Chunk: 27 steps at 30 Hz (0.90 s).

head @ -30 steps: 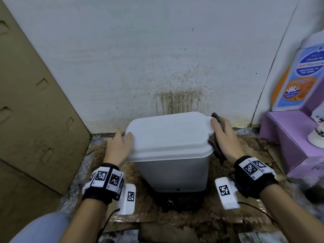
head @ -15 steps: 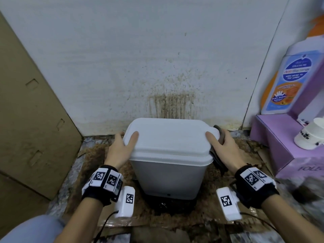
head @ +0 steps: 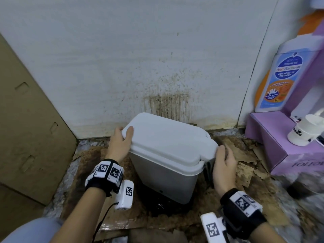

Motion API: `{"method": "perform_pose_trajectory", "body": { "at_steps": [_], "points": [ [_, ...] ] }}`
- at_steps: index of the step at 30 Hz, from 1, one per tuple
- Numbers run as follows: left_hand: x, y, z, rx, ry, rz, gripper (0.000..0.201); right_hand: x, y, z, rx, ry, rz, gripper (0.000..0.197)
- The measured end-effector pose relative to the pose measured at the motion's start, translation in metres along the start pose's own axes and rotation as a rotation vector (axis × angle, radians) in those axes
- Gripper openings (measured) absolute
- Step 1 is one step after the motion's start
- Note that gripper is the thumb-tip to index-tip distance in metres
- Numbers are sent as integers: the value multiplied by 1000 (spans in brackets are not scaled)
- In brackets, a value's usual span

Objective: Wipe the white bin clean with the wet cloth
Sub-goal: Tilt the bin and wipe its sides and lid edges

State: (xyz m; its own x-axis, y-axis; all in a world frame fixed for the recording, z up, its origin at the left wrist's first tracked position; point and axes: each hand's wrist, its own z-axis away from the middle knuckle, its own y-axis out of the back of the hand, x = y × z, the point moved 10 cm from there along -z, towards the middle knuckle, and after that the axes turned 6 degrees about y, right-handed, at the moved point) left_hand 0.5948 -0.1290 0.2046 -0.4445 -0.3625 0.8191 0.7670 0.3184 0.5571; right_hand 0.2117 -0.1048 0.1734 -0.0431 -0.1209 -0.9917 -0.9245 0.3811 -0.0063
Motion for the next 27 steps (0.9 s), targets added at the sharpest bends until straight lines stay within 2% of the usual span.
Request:
{"method": "perform_pose_trajectory", "body": {
  "at_steps": [3,6,8,12,15,18,20,25,27],
  "points": [
    [-9,-1,6,65,71,-27,75,-2,12,-20,-30,35,71,25],
    [-12,-5,23,120,133,-12,77,-16,24,-40,-19,117,176,23],
    [-12,-10,39,144,161,15,84,-27,23,-55,-65,165,209,21],
    [-9,-29,68,139,136,61,88,-49,-12,-77,-345,215,282,27],
    [-11,-49,80,89,60,191,109,-48,-43,-80,-606,243,421,36],
    [-16,-63,83,31,15,383,104,-36,-57,-78,-782,223,528,45],
    [-19,-73,87,-8,56,430,95,-34,-63,-73,-849,188,542,44],
    [-24,-88,90,-49,122,565,104,-37,-69,-61,-899,94,483,45],
    [-24,-89,92,-27,150,558,105,-40,-69,-60,-889,103,453,55]
  ]
}}
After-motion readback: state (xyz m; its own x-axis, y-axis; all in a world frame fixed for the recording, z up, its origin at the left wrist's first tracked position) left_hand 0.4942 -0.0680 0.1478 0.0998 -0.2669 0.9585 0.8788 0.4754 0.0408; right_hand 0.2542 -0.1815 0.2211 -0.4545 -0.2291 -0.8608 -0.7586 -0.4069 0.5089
